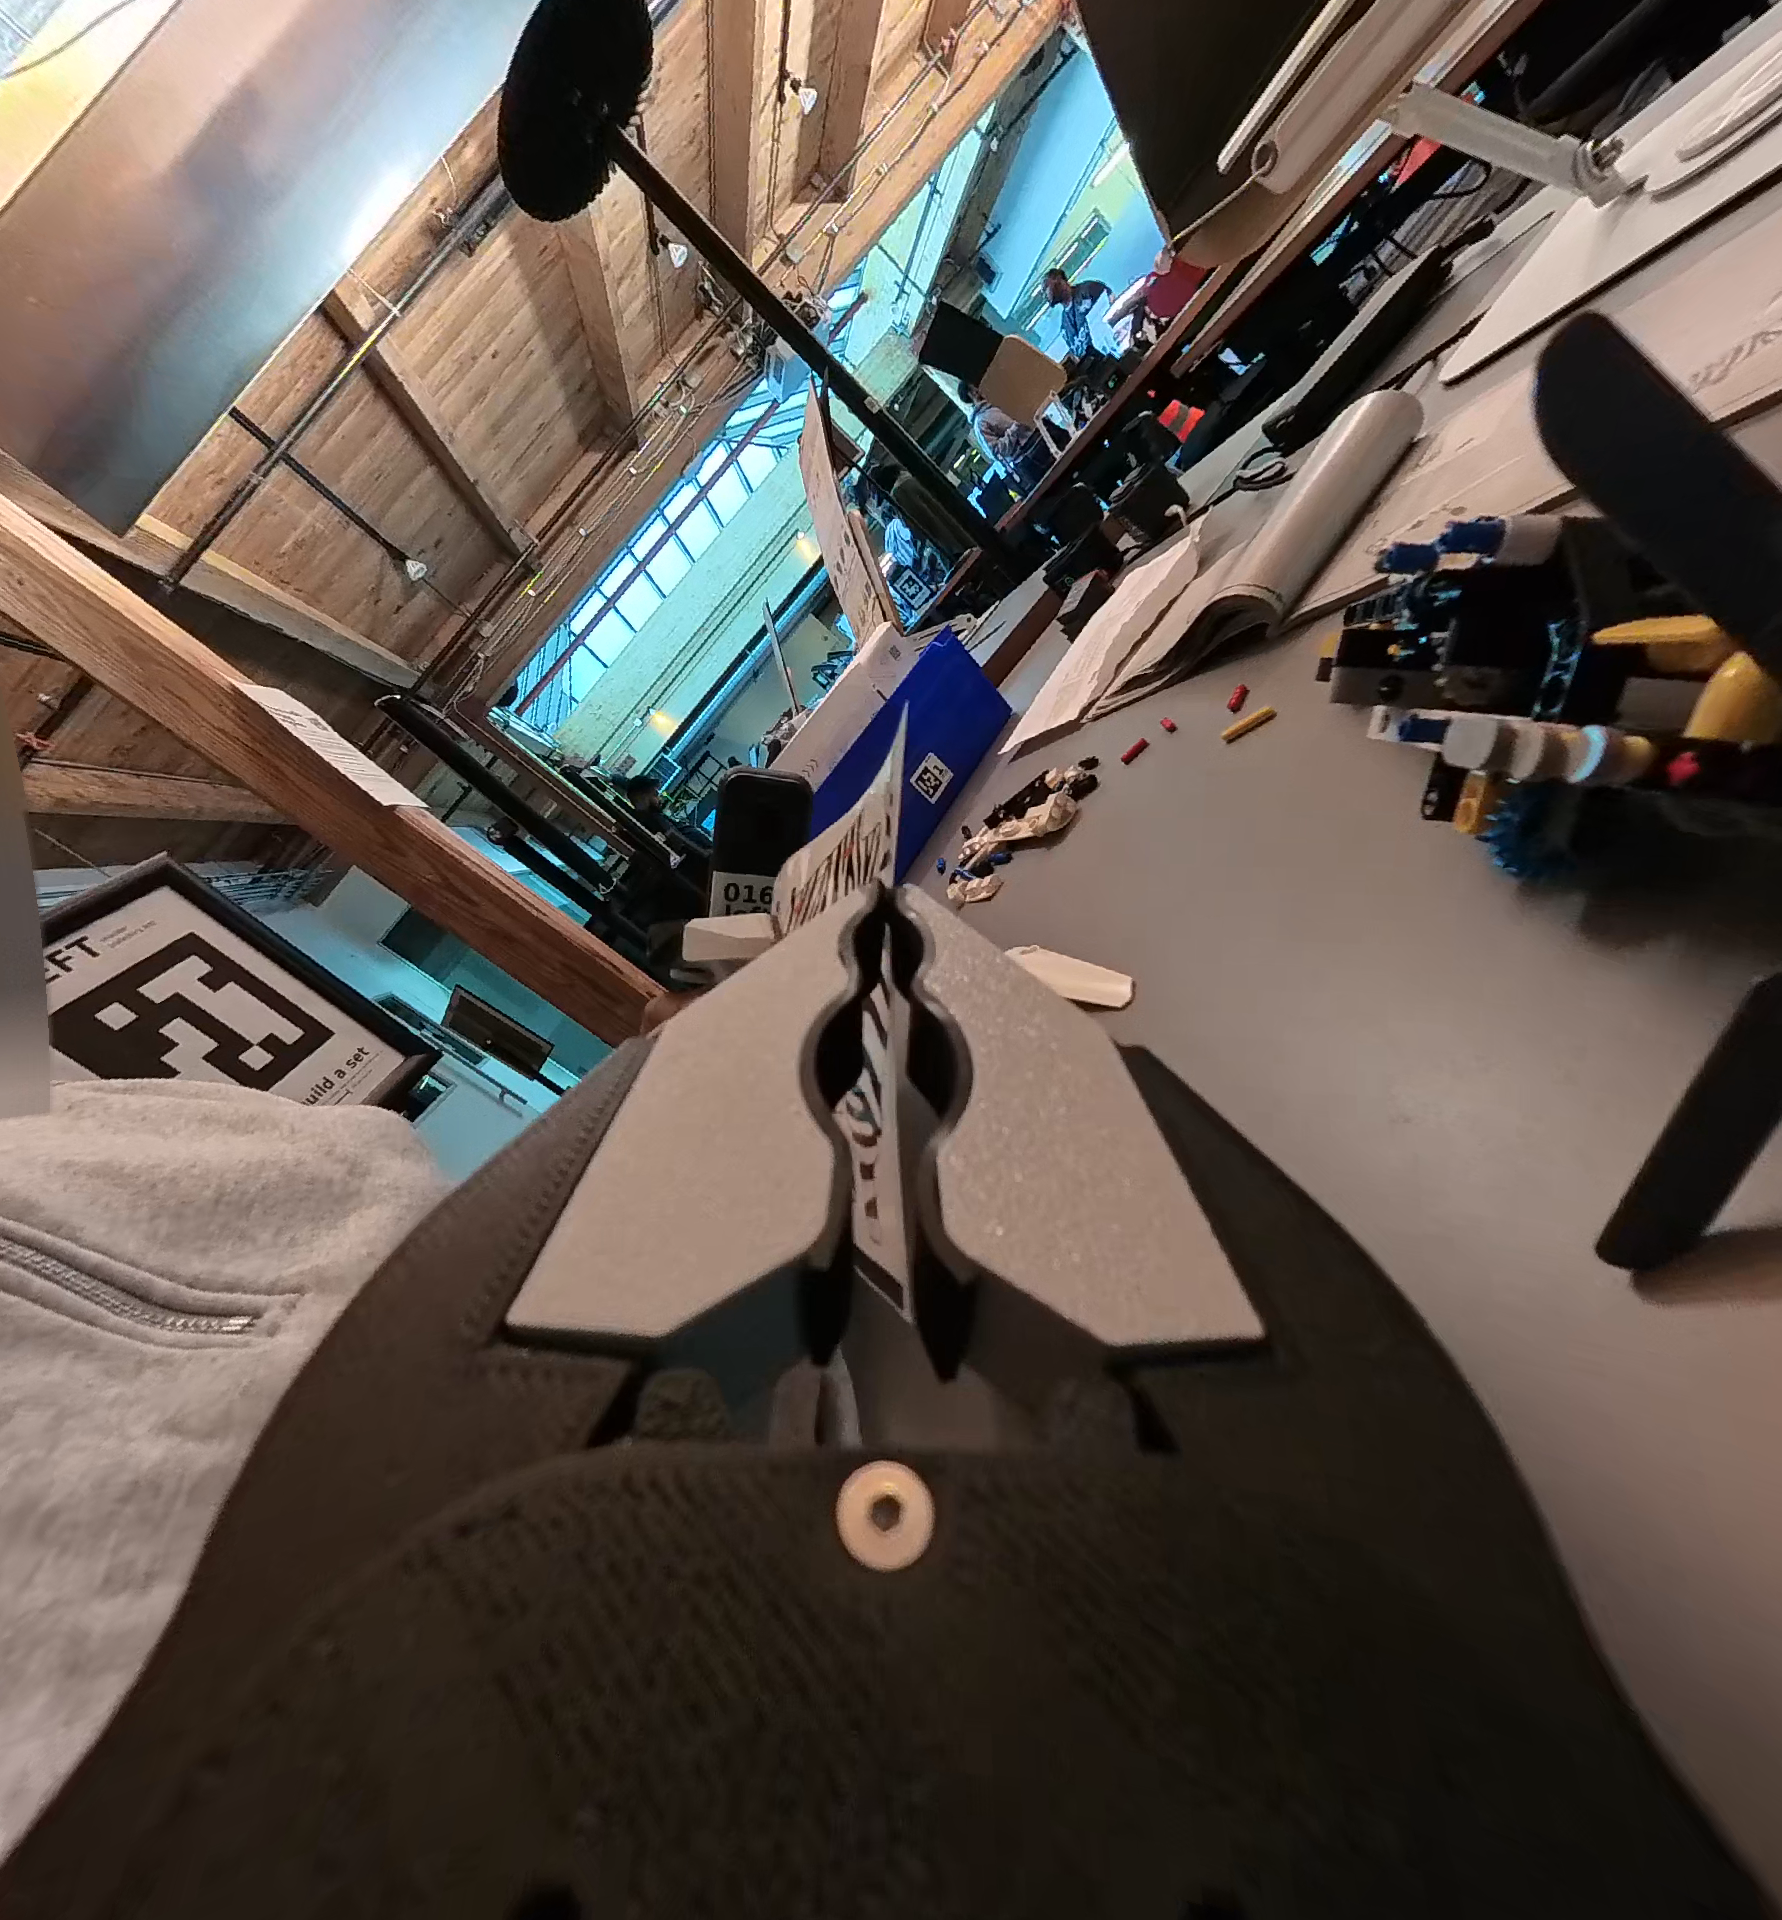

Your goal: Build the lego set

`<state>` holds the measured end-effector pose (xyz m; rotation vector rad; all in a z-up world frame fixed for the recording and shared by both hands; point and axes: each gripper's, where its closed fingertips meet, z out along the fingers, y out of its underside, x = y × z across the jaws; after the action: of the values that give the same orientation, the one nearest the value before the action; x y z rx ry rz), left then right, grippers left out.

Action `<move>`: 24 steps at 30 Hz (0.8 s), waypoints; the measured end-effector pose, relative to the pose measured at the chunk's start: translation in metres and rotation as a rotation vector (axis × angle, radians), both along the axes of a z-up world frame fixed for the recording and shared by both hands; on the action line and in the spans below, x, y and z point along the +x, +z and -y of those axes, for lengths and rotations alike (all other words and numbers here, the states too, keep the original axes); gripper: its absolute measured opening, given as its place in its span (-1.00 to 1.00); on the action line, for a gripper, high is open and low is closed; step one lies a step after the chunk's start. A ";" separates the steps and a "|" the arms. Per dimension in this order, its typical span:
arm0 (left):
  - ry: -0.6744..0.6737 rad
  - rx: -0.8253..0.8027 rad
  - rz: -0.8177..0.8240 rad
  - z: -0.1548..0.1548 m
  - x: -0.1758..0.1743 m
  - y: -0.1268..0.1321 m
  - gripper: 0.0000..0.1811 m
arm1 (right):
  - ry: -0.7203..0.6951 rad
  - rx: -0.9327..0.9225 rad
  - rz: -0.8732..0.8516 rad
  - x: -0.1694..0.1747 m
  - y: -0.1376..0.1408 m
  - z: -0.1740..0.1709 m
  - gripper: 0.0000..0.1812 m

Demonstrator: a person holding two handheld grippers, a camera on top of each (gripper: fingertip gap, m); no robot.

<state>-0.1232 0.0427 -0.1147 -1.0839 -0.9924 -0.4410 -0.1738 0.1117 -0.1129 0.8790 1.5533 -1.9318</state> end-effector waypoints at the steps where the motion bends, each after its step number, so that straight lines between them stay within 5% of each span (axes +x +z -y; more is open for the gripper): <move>1: -0.001 0.000 -0.001 0.000 0.000 0.000 -1.00 | -0.001 0.002 0.000 0.000 -0.001 0.000 -1.00; 24: -0.022 0.022 0.000 -0.003 0.001 0.001 -1.00 | -0.016 0.044 -0.002 -0.004 -0.010 0.002 -1.00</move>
<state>-0.1219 0.0455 -0.1136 -1.0756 -0.9745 -0.4695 -0.1774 0.1097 -0.1229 0.9115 1.6000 -1.9166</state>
